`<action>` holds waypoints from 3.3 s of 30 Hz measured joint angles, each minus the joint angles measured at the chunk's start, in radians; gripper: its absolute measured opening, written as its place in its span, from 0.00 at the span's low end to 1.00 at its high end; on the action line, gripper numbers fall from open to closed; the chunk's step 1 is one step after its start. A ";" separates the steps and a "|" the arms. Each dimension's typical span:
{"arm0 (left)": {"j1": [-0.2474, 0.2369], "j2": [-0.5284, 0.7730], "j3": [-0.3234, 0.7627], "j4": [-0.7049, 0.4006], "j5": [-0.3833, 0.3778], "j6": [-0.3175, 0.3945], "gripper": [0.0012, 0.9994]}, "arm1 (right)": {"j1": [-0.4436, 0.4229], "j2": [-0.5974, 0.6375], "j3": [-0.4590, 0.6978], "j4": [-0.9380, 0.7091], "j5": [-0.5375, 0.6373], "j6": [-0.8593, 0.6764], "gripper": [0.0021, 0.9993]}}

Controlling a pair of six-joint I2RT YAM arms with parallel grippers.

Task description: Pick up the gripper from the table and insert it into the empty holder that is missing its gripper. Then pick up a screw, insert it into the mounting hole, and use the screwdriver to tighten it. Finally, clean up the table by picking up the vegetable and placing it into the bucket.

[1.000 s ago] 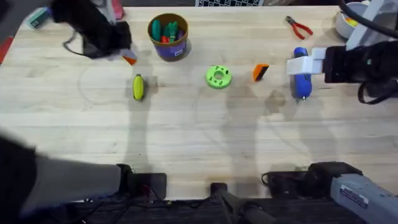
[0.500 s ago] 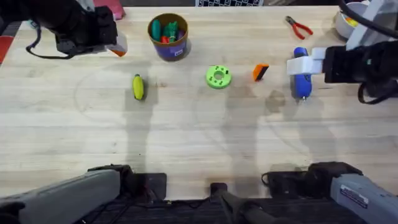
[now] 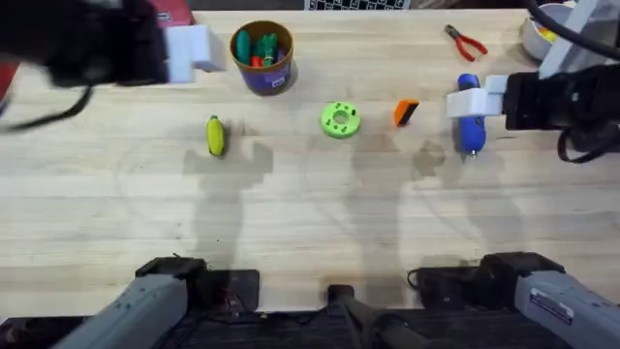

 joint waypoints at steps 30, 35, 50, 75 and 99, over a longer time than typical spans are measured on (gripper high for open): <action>0.000 -0.595 -0.183 -0.049 -0.040 0.107 0.99 | 0.000 0.000 0.000 -0.002 0.000 0.000 0.99; 0.000 -0.594 -0.388 0.251 -0.022 0.179 0.99 | 0.000 0.000 0.000 -0.002 0.000 0.000 0.99; 0.037 -0.918 -0.978 0.935 0.205 0.218 0.99 | 0.000 0.000 0.000 -0.002 0.000 0.000 0.99; 0.050 -1.112 -1.373 1.137 0.924 -0.008 0.99 | 0.000 0.000 0.000 -0.002 0.000 0.000 0.99; 0.050 -1.113 -1.367 1.089 1.170 0.149 0.99 | 0.000 0.000 0.000 -0.002 0.000 0.000 0.99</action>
